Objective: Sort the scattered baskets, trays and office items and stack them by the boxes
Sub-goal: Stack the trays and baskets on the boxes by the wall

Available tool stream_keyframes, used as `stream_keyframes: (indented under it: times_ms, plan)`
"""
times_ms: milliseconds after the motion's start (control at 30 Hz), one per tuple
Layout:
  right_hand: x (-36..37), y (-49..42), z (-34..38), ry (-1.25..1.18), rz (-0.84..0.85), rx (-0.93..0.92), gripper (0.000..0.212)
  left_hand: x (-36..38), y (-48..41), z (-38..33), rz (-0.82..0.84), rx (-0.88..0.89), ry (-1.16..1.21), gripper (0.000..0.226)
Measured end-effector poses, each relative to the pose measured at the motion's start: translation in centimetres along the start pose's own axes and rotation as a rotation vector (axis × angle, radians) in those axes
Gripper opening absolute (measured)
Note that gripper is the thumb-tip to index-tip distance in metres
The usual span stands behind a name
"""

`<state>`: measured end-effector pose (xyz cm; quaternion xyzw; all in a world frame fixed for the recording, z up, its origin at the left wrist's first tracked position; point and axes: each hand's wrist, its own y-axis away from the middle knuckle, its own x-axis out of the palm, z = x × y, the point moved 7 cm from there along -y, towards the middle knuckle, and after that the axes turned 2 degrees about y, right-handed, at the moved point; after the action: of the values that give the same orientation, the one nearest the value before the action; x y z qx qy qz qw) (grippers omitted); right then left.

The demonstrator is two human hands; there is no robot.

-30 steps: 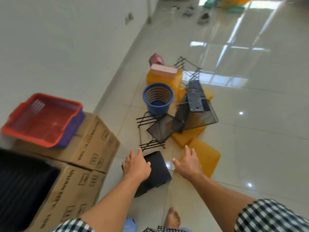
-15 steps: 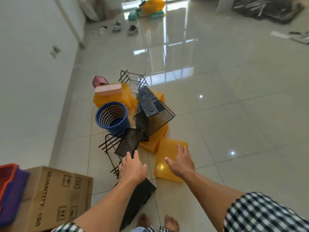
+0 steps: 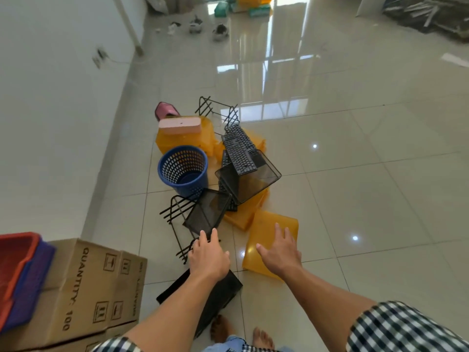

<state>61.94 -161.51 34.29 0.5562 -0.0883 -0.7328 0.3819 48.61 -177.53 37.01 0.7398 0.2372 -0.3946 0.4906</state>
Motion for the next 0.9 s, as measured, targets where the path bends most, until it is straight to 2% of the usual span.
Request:
stream_keyframes:
  times_ms: [200,400,667,833,900]
  plan:
    - [2.9,-1.5,6.7,0.034,0.020,-0.059,0.089,-0.8,-3.1,5.6,-0.019,-0.065,0.060,0.081]
    - [5.5,-3.5,11.2,0.094,0.096,-0.123,0.091,1.4,-5.3,9.0,0.046,-0.165,0.125,0.085]
    - [7.4,-12.2,13.9,0.110,0.236,-0.135,0.091,2.4,-11.7,8.2,0.101,-0.297,0.235,0.078]
    - [10.0,-20.6,14.8,0.065,0.322,-0.072,0.089,3.4,-19.5,6.2,0.099,-0.356,0.381,0.068]
    - [11.3,-24.4,14.6,0.012,0.349,0.007,0.088,4.8,-22.1,6.0,0.117,-0.383,0.434,0.068]
